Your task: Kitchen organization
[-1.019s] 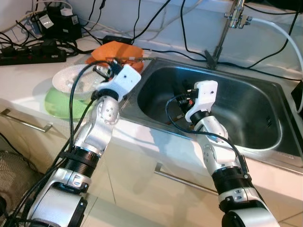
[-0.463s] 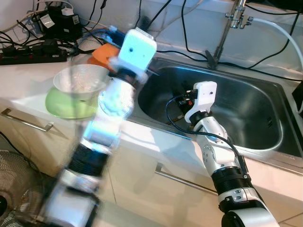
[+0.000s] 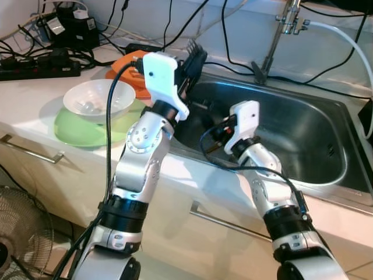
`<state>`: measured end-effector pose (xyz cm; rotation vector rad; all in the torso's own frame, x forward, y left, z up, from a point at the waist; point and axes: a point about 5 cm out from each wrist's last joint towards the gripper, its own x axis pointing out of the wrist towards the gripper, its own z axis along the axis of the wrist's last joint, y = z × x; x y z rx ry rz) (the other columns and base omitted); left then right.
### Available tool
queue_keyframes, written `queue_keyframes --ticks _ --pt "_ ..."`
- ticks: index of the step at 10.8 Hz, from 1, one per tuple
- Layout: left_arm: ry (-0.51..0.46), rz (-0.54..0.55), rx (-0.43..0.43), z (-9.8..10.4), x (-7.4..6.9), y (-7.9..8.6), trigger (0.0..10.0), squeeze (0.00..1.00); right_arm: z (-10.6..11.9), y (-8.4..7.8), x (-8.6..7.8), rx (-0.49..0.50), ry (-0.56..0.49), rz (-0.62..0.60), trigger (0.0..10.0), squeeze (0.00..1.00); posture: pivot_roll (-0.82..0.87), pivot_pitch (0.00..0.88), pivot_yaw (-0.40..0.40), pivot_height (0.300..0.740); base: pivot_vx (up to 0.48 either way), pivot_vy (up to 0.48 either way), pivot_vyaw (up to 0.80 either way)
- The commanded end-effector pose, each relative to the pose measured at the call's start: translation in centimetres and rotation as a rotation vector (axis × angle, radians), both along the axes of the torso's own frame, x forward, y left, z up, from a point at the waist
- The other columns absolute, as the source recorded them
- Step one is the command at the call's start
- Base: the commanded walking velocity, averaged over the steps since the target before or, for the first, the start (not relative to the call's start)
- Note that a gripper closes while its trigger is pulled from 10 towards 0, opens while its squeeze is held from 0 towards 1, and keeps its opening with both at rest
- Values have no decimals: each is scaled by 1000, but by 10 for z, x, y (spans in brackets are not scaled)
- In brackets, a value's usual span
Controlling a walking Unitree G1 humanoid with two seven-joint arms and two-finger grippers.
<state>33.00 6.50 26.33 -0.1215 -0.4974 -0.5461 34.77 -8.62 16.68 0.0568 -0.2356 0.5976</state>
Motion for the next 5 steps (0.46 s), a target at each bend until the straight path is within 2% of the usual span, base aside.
queue_keyframes --ticks 1,5 --pt "-6 -35 4 3 -3 -2 10000 0 6 0 -2 1 -23 38 10000 0 217 0 -42 740 0 0 0" --pt "102 -212 0 -10 -11 -16 10000 0 8 4 -3 16 -30 45 10000 0 221 0 -42 740 0 0 0"
